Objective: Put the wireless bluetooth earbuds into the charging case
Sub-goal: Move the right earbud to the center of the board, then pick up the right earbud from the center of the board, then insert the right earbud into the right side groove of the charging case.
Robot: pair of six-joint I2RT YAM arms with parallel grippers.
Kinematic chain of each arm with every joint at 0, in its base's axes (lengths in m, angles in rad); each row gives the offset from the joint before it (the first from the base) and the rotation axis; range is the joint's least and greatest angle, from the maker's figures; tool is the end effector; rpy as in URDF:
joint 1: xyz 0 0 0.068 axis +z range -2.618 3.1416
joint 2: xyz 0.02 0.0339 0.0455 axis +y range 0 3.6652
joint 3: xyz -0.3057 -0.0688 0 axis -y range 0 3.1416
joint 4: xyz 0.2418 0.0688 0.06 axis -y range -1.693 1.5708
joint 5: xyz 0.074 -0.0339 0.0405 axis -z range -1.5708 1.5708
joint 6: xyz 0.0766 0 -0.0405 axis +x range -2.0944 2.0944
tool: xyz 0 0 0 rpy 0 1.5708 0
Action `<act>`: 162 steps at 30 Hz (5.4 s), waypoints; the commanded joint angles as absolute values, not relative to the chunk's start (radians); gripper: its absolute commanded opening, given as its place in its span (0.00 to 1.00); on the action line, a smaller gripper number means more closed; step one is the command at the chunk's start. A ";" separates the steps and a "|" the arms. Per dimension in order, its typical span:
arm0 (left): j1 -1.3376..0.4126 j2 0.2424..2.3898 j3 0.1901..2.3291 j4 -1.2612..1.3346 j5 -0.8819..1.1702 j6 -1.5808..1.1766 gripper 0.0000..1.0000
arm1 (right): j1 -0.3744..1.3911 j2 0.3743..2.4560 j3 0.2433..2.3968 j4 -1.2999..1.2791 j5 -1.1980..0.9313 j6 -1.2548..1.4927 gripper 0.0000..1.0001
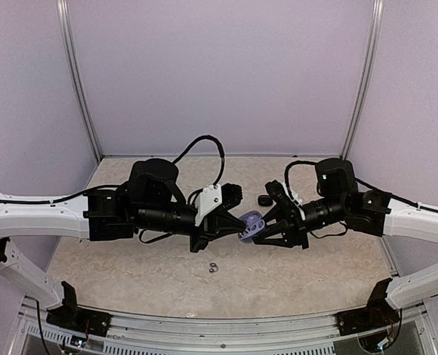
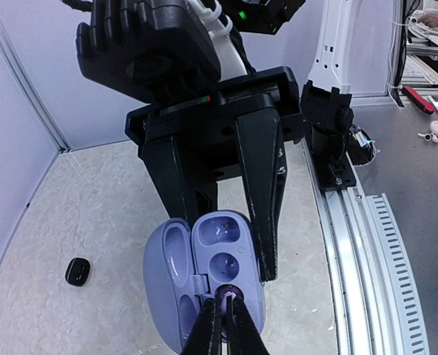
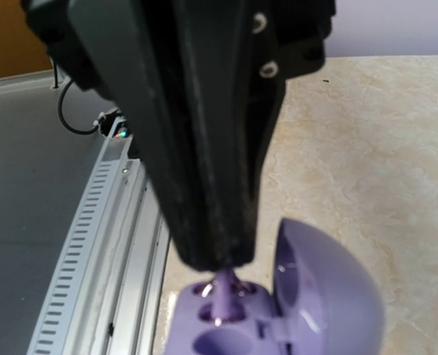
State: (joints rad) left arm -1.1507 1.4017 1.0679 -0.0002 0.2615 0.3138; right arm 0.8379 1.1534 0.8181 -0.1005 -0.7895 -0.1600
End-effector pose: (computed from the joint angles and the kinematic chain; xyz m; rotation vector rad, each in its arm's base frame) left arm 0.1273 -0.3336 0.3438 1.4535 1.3412 -0.8059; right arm 0.1336 0.2297 0.3160 -1.4280 1.5069 1.2137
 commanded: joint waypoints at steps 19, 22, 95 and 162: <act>-1.104 1.272 0.880 0.187 0.091 0.104 0.36 | 0.754 1.164 0.775 -0.038 -0.641 -0.038 0.00; -1.093 1.265 0.810 0.198 0.019 -0.020 0.38 | 0.715 1.175 0.769 -0.041 -0.610 -0.015 0.00; -0.712 1.551 0.646 0.295 0.091 -0.400 0.27 | 0.667 1.157 0.743 -0.065 -0.609 -0.003 0.00; -1.051 1.264 1.031 -0.052 0.287 0.094 0.03 | 0.743 1.150 0.726 0.056 -0.875 -0.073 0.00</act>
State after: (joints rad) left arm -0.9955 1.2461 0.9466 0.0635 0.2344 0.0189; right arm 0.7021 1.1595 0.7254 -0.0059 -0.8101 -0.0277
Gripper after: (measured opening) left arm 0.109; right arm 0.269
